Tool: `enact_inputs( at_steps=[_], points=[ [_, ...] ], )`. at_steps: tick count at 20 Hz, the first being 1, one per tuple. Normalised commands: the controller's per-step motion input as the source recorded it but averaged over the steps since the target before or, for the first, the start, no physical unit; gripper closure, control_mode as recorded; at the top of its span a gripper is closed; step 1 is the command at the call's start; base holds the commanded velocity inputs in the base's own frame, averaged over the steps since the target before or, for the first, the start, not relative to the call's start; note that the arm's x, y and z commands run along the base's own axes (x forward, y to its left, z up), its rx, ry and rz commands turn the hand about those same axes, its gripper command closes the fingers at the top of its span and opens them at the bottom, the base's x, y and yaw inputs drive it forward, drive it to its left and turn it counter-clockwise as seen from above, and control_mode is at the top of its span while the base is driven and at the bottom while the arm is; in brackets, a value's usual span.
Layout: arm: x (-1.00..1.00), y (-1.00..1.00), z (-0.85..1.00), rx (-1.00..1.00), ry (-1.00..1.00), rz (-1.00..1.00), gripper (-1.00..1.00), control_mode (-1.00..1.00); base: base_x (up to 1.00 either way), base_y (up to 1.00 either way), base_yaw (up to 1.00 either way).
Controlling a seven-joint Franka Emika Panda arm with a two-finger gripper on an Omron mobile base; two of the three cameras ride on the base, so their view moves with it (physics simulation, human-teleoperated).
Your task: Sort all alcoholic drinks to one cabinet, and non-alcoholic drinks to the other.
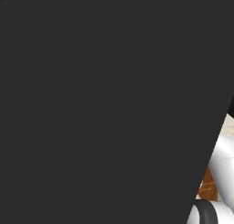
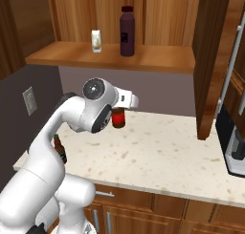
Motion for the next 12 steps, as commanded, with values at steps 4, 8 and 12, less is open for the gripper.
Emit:
enact_inputs(
  at_steps=[4, 8, 12],
  points=[
    [-0.21, 0.09, 0.24, 0.00, -0.02, 0.03, 1.00, -1.00, 0.00, 0.00, 0.00],
    [-0.24, 0.09, 0.22, 0.00, -0.02, 0.04, 1.00, -1.00, 0.00, 0.00, 0.00],
    [-0.25, 0.09, 0.22, 0.00, -0.02, 0.04, 1.00, -1.00, 0.00, 0.00, 0.00]
  ],
)
